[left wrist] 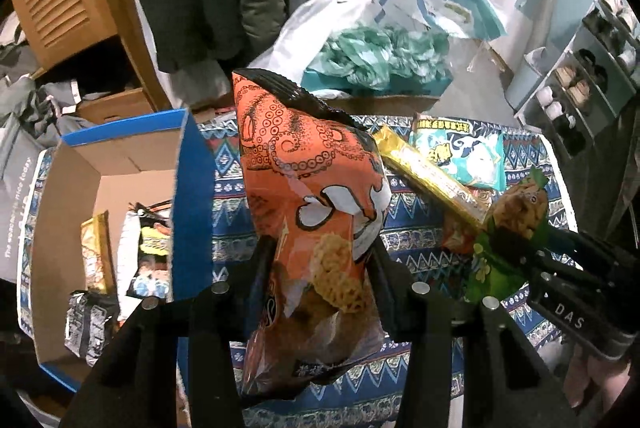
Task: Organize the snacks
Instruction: 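Lift and carry both held bags over the cardboard box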
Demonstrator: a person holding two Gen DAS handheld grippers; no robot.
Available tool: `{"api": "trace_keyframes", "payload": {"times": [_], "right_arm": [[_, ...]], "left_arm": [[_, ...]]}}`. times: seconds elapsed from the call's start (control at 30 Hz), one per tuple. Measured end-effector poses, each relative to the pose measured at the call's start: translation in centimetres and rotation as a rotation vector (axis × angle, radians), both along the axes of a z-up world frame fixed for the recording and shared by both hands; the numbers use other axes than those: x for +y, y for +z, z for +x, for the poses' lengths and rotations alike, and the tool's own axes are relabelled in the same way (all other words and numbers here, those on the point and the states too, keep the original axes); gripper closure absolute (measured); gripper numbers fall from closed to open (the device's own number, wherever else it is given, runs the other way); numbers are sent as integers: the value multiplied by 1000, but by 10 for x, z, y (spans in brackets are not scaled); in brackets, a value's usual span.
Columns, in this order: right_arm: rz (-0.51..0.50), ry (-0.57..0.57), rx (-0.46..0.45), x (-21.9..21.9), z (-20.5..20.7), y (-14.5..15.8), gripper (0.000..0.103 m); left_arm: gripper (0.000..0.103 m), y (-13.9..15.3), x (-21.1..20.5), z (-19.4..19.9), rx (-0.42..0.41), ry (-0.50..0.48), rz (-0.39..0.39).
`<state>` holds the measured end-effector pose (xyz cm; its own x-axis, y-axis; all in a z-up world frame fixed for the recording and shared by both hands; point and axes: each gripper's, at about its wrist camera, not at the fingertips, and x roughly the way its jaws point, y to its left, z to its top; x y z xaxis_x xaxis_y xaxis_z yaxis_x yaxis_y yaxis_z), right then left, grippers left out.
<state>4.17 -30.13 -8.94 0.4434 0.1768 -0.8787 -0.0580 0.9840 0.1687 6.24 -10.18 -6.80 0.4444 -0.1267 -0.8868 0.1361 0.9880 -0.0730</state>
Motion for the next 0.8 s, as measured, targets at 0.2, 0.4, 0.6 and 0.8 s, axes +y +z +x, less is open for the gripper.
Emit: {"api": "trace_keyframes", "payload": {"times": [0.2,0.4,0.6,0.8], "right_arm": [[3,22,-33,13,-3,15,58],[5,63,-62,32,-5,29,58],[1,100,-78,54,-8,37,58],[6,139,-92,78,-6,47,58]], "left_arm": [[56,13,9,-15,-49,-9,15],[56,22,20,-23,-76,-1,-1],[56,27,35,-31,-94,11,-8],[56,31,57,-37,-104,43,-18]]}}
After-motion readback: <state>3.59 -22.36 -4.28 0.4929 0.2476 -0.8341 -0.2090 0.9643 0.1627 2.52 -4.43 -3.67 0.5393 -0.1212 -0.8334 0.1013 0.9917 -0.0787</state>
